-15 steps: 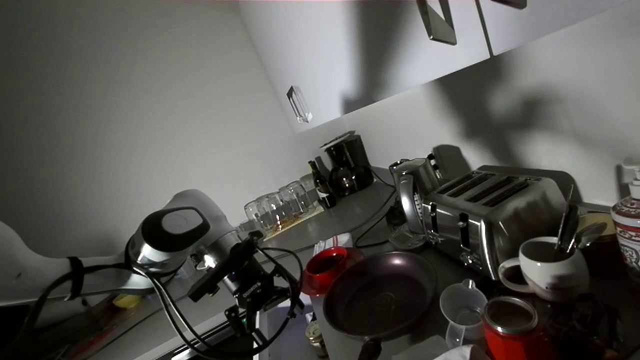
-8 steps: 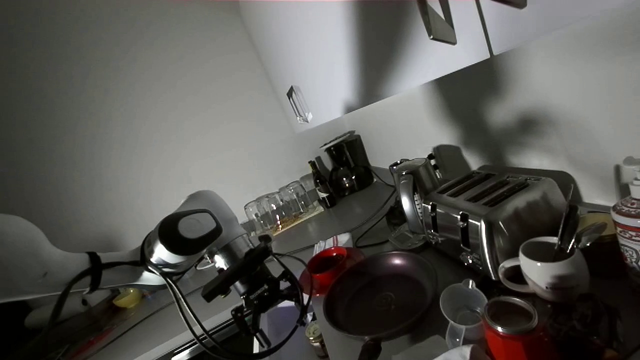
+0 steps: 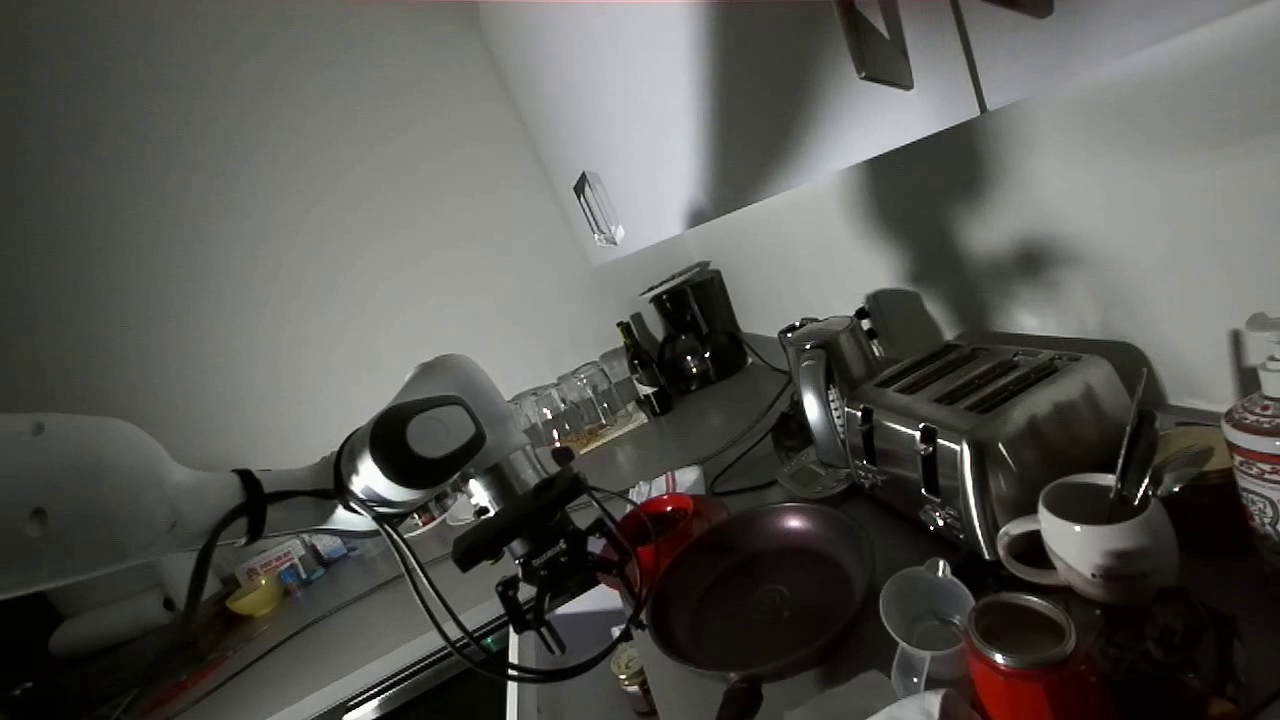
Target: Move the pan slightly to the right on the counter
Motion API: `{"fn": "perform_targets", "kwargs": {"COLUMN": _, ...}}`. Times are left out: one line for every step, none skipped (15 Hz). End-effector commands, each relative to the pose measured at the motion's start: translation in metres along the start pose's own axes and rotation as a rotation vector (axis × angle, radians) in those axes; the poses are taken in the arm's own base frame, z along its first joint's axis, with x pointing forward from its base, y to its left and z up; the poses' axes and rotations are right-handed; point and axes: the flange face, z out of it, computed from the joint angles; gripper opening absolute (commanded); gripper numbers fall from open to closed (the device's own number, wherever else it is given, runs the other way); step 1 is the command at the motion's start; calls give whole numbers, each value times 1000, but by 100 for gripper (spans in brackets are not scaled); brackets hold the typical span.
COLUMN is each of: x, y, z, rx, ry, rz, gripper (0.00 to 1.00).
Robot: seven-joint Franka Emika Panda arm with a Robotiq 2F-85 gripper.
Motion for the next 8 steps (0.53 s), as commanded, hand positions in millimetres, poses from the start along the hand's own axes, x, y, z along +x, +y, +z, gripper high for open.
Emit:
{"fn": "perform_targets", "kwargs": {"x": 13, "y": 27, "z": 2, "rx": 36, "ry": 8, "rz": 9, "gripper": 100}}
{"fn": "perform_targets", "kwargs": {"x": 16, "y": 32, "z": 5, "rx": 39, "ry": 0, "rz": 14, "gripper": 100}}
{"fn": "perform_targets", "kwargs": {"x": 18, "y": 36, "z": 8, "rx": 46, "ry": -6, "rz": 17, "gripper": 100}}
{"fn": "perform_targets", "kwargs": {"x": 21, "y": 40, "z": 11, "rx": 56, "ry": -9, "rz": 17, "gripper": 100}}
{"fn": "perform_targets", "kwargs": {"x": 25, "y": 43, "z": 16, "rx": 70, "ry": -10, "rz": 15, "gripper": 100}}
{"fn": "perform_targets", "kwargs": {"x": 29, "y": 45, "z": 19, "rx": 84, "ry": -7, "rz": 14, "gripper": 100}}
{"fn": "perform_targets", "kwargs": {"x": 34, "y": 47, "z": 22, "rx": 98, "ry": -1, "rz": 13, "gripper": 100}}
{"fn": "perform_targets", "kwargs": {"x": 38, "y": 48, "z": 24, "rx": 114, "ry": 7, "rz": 6, "gripper": 100}}
